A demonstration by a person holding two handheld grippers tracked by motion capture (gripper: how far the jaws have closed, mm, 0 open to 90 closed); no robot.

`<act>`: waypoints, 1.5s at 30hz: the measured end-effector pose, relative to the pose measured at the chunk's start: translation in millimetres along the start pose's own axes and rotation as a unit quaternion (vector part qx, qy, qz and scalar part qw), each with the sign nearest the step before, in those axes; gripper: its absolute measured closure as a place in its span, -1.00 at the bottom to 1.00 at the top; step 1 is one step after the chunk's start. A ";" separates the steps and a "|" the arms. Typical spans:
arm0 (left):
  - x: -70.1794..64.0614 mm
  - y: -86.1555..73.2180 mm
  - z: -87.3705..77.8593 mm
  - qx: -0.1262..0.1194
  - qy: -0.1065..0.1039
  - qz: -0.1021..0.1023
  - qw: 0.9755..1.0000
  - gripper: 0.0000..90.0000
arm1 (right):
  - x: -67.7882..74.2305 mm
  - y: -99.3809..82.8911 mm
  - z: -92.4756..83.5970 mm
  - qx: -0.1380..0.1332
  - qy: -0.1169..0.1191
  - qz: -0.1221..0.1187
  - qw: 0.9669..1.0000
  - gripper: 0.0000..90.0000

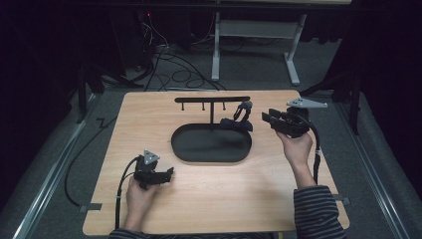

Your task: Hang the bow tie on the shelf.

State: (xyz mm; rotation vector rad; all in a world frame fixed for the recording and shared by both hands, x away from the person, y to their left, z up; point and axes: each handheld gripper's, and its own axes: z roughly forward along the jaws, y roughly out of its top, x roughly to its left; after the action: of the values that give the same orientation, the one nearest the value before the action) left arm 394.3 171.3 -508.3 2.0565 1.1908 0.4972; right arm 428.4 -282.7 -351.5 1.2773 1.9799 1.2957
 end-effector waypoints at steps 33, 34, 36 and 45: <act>0.0 0.0 0.0 0.000 0.000 0.000 1.000 -0.61 | -2.7 -46.1 -49.8 -0.020 0.014 0.020 0.999 0.41; 0.0 0.0 0.0 0.000 0.000 0.000 1.000 -0.61 | -2.6 -47.6 -51.1 -0.021 0.015 0.021 0.999 0.41; 0.0 0.0 0.0 0.000 0.000 0.000 1.000 -0.62 | -2.0 -50.5 -53.9 -0.022 0.015 0.020 0.999 0.41; -0.1 0.1 -0.1 0.001 0.000 0.000 1.000 -0.62 | -0.2 -64.4 -61.8 -0.022 0.020 0.028 0.999 0.42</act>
State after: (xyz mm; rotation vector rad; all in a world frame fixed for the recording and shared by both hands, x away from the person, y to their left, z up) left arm 394.2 171.3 -508.1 2.0586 1.1916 0.4975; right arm 352.5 -320.1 -380.0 1.3040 1.9434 1.3935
